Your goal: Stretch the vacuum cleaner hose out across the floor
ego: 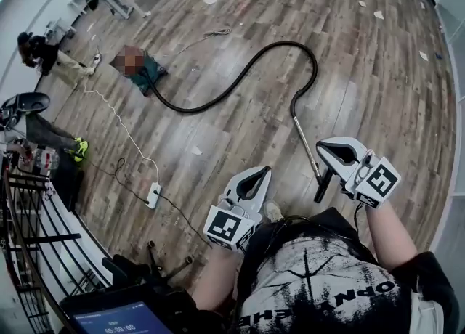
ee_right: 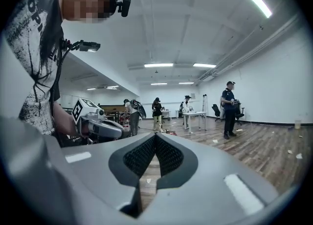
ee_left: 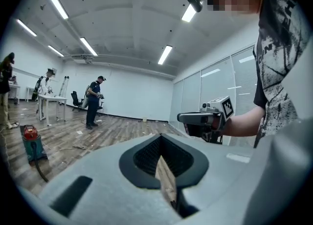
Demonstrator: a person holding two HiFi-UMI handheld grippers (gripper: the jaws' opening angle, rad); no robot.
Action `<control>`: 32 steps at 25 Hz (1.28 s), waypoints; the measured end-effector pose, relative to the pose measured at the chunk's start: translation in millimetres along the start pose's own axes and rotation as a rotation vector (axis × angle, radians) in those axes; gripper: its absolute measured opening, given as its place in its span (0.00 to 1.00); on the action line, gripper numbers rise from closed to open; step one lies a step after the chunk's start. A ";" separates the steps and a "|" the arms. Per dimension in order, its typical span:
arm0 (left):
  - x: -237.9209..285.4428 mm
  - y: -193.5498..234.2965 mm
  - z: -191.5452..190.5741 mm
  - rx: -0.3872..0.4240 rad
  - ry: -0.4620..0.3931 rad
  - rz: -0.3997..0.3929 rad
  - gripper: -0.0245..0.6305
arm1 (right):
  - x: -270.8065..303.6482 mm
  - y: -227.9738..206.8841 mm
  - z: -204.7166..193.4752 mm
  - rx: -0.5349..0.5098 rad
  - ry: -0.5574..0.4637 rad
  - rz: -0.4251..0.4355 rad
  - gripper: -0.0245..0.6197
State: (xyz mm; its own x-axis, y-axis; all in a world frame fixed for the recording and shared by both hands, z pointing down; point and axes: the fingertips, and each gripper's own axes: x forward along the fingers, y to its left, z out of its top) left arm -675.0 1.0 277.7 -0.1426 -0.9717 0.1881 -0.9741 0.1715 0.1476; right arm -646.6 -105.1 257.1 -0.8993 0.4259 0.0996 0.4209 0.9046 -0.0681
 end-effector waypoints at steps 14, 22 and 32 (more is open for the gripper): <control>74.3 40.2 12.3 0.036 0.065 -0.169 0.04 | 19.9 -63.7 -15.9 -0.033 0.056 -0.131 0.05; 153.1 28.8 27.8 0.057 0.104 -0.196 0.04 | -15.3 -128.7 -18.2 -0.047 0.036 -0.145 0.05; 228.4 36.1 -7.1 0.088 0.180 -0.352 0.04 | -31.7 -182.9 -87.9 -0.071 0.112 -0.227 0.05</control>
State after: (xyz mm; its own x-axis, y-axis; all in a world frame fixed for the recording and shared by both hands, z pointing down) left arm -741.5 -213.5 332.9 0.2280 -0.9234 0.3088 -0.9702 -0.1890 0.1514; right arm -684.6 -282.4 353.6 -0.9545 0.2076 0.2143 0.2205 0.9746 0.0383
